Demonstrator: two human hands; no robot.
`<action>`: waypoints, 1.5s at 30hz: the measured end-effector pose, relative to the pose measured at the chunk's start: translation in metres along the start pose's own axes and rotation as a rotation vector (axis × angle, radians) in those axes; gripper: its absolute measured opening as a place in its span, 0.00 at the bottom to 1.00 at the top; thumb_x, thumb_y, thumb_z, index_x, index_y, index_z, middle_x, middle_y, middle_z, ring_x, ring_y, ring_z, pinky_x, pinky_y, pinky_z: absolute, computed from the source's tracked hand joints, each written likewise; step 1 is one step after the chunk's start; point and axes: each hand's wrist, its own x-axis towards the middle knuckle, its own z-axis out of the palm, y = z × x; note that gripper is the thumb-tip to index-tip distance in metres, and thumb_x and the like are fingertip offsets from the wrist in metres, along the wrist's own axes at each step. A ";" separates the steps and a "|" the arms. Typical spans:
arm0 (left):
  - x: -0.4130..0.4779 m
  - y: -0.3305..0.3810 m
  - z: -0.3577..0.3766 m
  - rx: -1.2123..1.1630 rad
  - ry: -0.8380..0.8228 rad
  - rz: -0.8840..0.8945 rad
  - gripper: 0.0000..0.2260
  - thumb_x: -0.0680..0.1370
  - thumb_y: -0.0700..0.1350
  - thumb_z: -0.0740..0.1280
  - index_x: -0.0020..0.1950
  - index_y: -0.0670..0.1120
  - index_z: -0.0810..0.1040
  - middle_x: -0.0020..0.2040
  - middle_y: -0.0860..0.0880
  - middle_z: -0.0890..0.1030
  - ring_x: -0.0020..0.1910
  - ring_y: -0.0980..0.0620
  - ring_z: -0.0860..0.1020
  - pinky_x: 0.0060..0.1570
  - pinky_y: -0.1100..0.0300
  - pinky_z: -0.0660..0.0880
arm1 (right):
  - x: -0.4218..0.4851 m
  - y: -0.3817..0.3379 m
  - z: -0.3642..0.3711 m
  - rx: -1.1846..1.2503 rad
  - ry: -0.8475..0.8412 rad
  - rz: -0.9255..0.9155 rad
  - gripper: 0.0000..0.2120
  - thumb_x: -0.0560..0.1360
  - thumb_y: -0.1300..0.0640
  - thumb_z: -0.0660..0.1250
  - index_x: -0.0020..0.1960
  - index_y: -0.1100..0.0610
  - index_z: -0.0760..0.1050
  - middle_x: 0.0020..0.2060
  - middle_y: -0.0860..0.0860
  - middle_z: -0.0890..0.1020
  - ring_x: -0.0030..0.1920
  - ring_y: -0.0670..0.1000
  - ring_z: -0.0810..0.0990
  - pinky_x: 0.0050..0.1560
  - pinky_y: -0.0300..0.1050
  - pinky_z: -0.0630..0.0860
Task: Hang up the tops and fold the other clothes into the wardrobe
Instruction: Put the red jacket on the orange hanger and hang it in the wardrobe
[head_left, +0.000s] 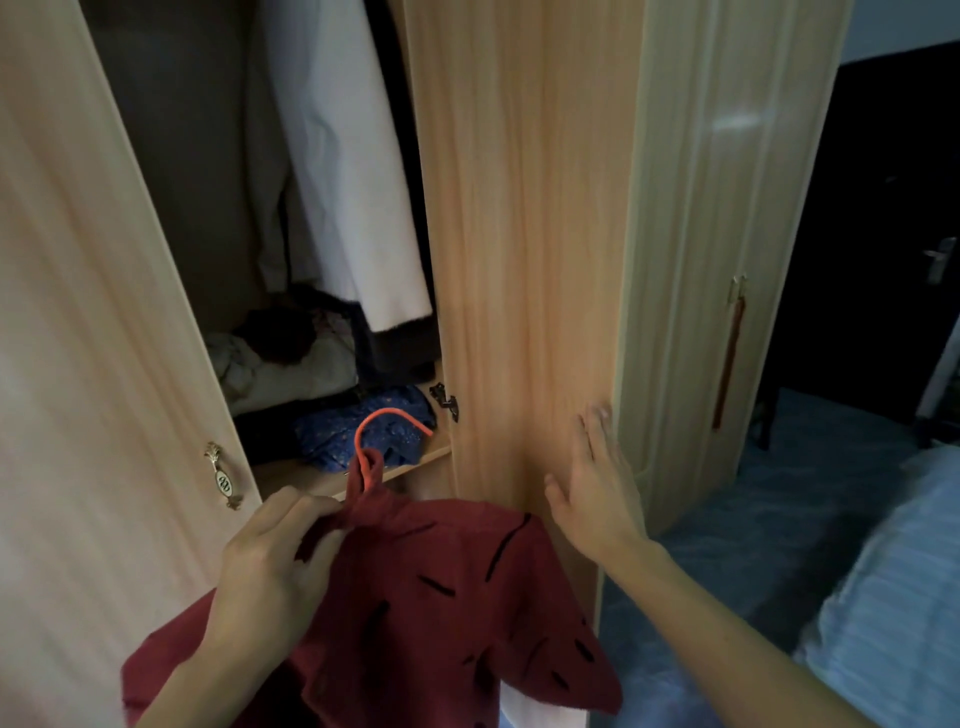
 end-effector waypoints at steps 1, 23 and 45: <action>0.001 0.001 0.001 -0.003 0.001 -0.005 0.09 0.73 0.49 0.66 0.47 0.46 0.81 0.42 0.54 0.77 0.41 0.59 0.73 0.44 0.74 0.67 | -0.001 -0.002 0.000 0.034 0.004 -0.021 0.37 0.81 0.48 0.62 0.80 0.61 0.47 0.80 0.54 0.44 0.80 0.52 0.41 0.79 0.52 0.53; 0.001 0.022 -0.001 0.077 0.096 -0.089 0.06 0.74 0.43 0.73 0.50 0.46 0.81 0.44 0.56 0.75 0.43 0.59 0.76 0.47 0.71 0.70 | -0.009 -0.114 0.002 0.608 0.035 -0.664 0.07 0.76 0.63 0.71 0.53 0.63 0.81 0.46 0.53 0.78 0.47 0.51 0.78 0.52 0.46 0.76; 0.072 -0.096 -0.008 0.117 -0.067 -0.056 0.14 0.76 0.53 0.72 0.55 0.45 0.81 0.48 0.53 0.78 0.45 0.53 0.76 0.47 0.58 0.75 | 0.083 -0.197 0.085 0.686 0.312 -0.433 0.10 0.72 0.68 0.73 0.53 0.63 0.82 0.43 0.49 0.77 0.44 0.42 0.77 0.48 0.27 0.71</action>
